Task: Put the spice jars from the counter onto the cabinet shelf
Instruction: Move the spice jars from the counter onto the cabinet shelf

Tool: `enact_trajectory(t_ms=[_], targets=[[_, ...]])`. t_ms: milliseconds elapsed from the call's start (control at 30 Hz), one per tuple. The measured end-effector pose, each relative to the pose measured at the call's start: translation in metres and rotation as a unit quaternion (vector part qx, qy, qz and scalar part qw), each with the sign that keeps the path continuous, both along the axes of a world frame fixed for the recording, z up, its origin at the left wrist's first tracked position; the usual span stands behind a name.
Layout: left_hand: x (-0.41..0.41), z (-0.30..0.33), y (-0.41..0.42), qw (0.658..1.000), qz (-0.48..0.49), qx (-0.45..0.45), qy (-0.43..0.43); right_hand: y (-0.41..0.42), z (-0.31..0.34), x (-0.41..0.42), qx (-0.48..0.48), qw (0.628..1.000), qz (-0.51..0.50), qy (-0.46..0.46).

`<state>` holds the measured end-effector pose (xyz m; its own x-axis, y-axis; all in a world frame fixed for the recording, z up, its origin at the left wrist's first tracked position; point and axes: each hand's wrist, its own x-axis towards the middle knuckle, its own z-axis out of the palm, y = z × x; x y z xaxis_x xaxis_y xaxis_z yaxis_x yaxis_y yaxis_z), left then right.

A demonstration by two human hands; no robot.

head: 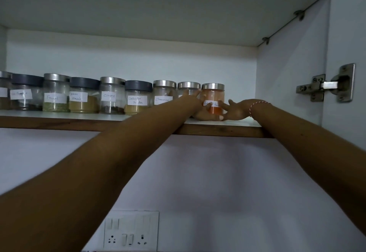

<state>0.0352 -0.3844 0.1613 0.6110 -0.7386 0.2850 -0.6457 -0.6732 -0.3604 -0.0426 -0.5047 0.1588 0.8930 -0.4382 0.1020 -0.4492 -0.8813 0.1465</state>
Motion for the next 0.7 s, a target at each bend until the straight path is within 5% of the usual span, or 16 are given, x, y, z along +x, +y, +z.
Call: enact_trajectory(t_ms=[167,467,567,700], targets=[[0.009,-0.002,-0.003,1.0,-0.012,0.015,-0.024,-0.006,0.001,0.003,0.01,1.0,0.012,-0.013],[-0.004,-0.007,0.041,0.996,-0.067,-0.026,-0.044,-0.002,-0.004,-0.027,-0.088,0.957,0.066,-0.269],[-0.008,-0.014,0.075,0.99,-0.092,-0.11,0.014,0.012,-0.01,-0.044,-0.078,0.927,0.105,-0.351],[-0.02,-0.024,0.114,0.949,-0.168,-0.256,-0.078,0.044,-0.026,-0.066,-0.105,0.871,0.166,-0.45]])
